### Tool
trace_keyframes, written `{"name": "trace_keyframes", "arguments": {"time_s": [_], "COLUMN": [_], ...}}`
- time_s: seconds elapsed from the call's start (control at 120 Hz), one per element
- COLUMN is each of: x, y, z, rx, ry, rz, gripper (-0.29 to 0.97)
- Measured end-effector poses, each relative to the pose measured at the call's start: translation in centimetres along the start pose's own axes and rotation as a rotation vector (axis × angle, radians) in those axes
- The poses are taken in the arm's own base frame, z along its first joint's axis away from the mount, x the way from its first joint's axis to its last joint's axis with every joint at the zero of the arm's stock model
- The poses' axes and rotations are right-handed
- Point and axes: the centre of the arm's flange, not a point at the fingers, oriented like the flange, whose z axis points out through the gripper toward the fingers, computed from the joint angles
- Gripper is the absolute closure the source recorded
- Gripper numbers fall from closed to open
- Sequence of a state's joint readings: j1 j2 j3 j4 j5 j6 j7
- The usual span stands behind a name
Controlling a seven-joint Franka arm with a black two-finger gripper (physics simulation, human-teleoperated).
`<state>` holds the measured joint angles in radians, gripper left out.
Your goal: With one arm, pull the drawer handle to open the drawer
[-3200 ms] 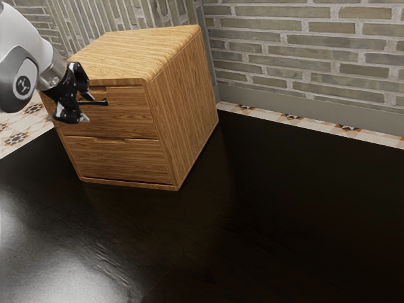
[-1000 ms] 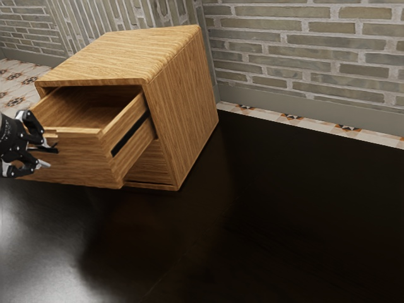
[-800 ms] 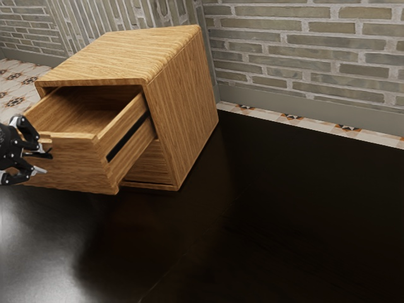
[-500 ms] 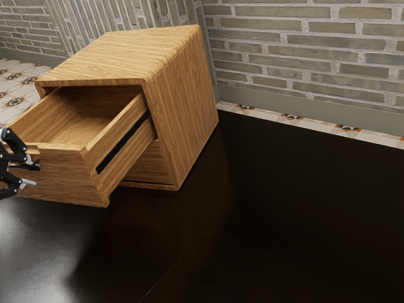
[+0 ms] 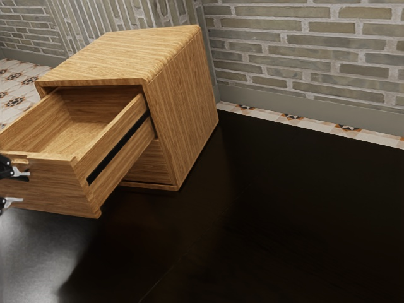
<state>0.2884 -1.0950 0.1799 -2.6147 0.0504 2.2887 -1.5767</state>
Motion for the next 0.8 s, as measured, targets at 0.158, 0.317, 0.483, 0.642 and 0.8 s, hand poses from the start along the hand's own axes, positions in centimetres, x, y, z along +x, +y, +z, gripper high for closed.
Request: {"name": "trace_keyframes", "arguments": {"time_s": [0.158, 0.317, 0.483, 0.642, 0.8], "x": [-0.5, -1.4, -15.3, -36.2, -39.8], "y": [0.0, -0.4, 8.2, 9.9, 5.2], "z": [-1.5, -4.0, -18.8, -18.0, -0.9], "rx": [-0.055, -0.097, -0.207, 0.105, 0.487], "ry": [0.010, 0.005, -0.208, -0.478, -0.344], "rz": [0.067, 0.135, 0.474, 0.855, 0.875], "gripper": [0.24, 0.12, 0.06, 0.03, 0.01]}}
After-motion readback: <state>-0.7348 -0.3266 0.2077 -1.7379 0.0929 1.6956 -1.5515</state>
